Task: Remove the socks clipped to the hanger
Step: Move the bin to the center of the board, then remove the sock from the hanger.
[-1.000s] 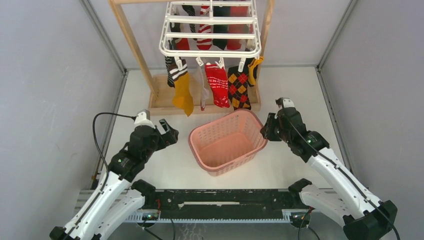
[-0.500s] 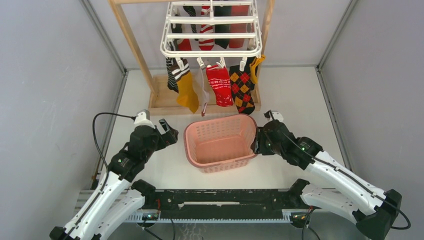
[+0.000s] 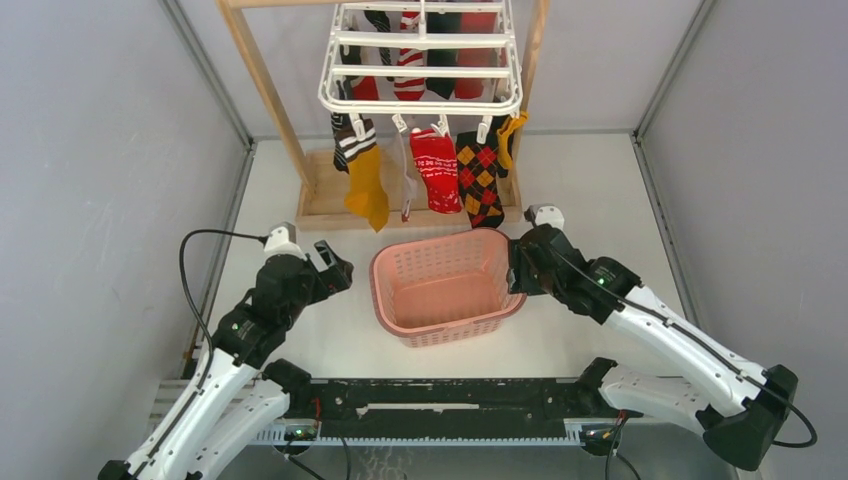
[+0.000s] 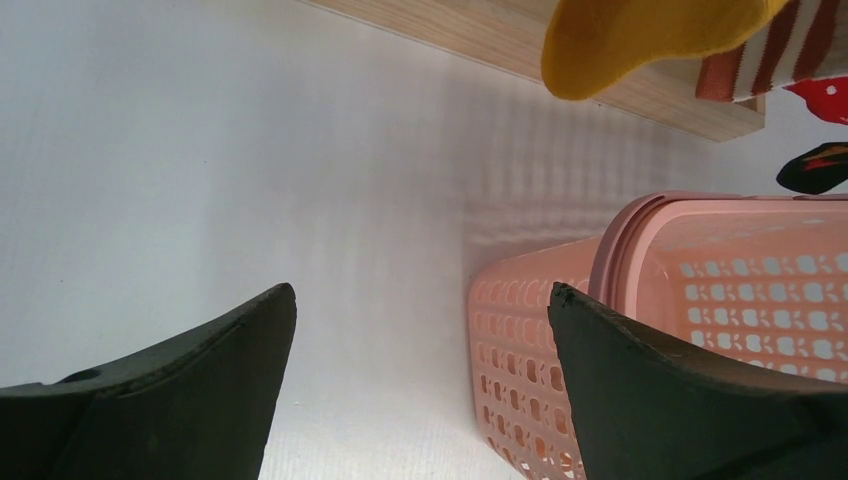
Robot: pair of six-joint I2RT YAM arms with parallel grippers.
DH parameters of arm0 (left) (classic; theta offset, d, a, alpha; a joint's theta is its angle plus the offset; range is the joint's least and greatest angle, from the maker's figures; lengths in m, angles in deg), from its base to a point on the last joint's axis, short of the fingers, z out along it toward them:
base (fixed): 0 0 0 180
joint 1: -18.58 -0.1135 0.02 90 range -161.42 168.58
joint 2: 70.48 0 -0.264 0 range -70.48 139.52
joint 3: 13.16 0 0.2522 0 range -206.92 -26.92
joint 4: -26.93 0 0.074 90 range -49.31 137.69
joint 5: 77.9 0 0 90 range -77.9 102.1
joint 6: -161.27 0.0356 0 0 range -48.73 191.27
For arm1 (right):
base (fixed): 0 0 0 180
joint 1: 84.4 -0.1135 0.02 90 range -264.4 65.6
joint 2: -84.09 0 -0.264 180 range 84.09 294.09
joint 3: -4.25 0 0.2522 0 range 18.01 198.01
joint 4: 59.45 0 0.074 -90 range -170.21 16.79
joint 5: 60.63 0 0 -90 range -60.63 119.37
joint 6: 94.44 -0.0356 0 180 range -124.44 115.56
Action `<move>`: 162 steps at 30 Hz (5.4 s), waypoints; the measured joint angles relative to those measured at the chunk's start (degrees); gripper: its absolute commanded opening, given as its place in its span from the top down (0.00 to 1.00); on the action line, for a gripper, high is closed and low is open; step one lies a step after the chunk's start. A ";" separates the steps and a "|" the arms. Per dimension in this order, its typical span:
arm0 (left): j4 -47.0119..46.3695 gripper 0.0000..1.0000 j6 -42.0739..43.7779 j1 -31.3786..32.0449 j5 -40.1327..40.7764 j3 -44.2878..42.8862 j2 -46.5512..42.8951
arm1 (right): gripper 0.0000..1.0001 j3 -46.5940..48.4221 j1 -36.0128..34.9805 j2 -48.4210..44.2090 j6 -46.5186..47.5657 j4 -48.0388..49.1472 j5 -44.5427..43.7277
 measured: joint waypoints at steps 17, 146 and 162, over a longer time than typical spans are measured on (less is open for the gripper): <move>1.05 0.00 0.00 0.00 -0.04 0.00 -0.17 | 0.66 -2.54 -1.62 0.50 -3.78 2.03 -0.24; -24.00 0.00 1.38 17.70 -22.21 -7.02 6.95 | 0.84 13.14 -5.79 11.98 1.44 35.36 22.10; -32.13 0.46 6.05 19.93 -14.99 -7.02 14.21 | 0.84 14.75 -6.56 14.64 -4.20 34.97 25.59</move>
